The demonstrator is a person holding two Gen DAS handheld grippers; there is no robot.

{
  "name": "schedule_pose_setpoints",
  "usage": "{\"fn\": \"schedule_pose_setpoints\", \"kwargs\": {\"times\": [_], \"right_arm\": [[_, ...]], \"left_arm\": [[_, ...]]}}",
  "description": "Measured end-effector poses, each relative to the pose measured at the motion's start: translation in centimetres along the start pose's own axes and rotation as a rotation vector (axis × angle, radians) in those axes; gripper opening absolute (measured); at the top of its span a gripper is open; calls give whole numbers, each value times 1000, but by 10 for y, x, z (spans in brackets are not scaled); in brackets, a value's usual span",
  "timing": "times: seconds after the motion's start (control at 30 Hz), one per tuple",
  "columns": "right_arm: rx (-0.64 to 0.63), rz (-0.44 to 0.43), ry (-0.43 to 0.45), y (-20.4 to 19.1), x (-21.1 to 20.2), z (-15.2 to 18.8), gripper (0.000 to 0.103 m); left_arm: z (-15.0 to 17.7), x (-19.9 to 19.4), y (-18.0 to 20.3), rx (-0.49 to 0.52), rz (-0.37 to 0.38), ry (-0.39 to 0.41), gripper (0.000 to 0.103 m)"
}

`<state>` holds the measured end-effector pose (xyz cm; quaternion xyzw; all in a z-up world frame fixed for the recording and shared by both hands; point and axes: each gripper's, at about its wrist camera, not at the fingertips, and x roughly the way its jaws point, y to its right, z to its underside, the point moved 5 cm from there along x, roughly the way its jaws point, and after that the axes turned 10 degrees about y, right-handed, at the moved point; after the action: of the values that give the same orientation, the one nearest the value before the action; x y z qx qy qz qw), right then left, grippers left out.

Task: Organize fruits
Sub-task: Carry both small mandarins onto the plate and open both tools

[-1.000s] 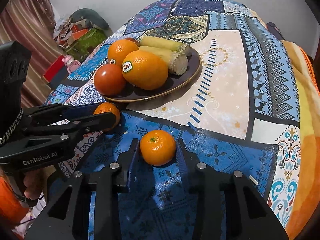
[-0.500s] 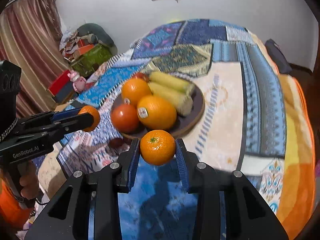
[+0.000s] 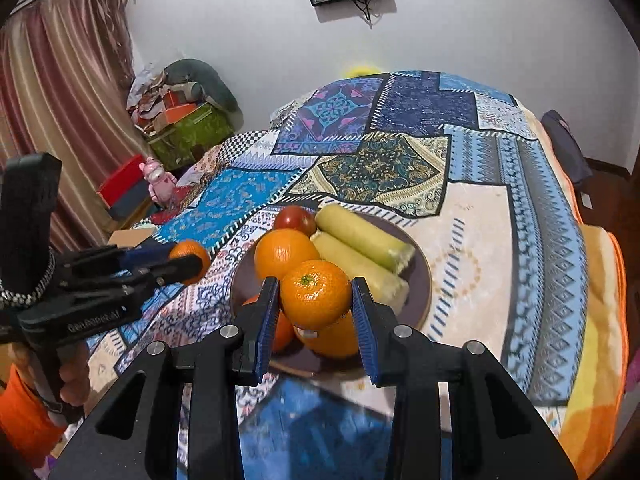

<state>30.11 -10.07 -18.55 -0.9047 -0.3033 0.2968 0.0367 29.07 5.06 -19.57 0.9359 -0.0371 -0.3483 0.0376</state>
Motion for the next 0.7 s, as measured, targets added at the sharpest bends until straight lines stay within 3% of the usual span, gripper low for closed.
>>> {"fn": "schedule_pose_setpoints", "kwargs": {"times": [0.7], "right_arm": [[14,25,-66,7,49,2,34]], "left_arm": [[15,45,2,3,26,-74,38]]}}
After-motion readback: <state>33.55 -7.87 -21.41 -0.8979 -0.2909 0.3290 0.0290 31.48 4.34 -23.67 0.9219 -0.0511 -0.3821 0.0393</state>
